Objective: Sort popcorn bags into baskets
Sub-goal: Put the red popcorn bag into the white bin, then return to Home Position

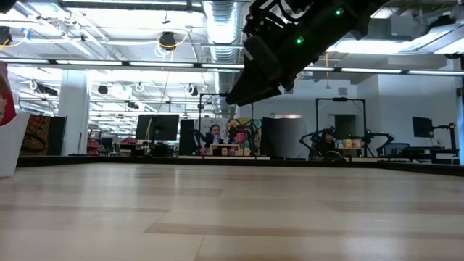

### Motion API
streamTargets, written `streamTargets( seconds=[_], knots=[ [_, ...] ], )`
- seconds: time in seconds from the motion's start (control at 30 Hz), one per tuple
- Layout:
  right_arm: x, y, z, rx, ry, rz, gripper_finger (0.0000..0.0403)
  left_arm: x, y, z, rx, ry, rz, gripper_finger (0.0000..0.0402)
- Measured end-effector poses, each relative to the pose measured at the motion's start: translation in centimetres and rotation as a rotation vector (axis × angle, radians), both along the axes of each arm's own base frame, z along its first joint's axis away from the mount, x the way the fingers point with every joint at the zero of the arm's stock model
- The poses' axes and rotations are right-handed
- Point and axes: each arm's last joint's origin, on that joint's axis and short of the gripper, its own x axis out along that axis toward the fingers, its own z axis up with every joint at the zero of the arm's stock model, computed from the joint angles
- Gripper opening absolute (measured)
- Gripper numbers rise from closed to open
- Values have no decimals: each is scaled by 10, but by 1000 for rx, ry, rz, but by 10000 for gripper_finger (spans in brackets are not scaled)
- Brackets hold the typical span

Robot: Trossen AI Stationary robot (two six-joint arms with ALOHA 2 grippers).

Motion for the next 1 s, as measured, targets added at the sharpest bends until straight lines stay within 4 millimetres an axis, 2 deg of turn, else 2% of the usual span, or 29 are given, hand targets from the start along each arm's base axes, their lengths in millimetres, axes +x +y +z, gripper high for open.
streamTargets(
  seconds=[0.33, 0.5, 0.63, 0.83, 0.93, 1.0],
  knots=[
    [0, 1, 0, 3, -1, 1, 255, 0, 1, 15, 18, 8, -36, 56],
    [0, 3, 0, 3, 0, 7, 255, -6, 3, 23, 26, 88, -51, 95],
    [-1, 5, -1, 0, 15, 13, 255, -8, 6, 44, 50, 119, -83, 130],
    [-3, 8, -3, -8, 35, 19, 255, 4, 6, 73, 200, -189, -187, 161],
    [-7, 17, 5, -30, 24, 61, 255, 12, 10, 78, 423, -410, -267, 161],
    [-14, 25, 19, -41, -10, 101, 255, 18, 11, 78, 579, -542, -338, 157]
  ],
)
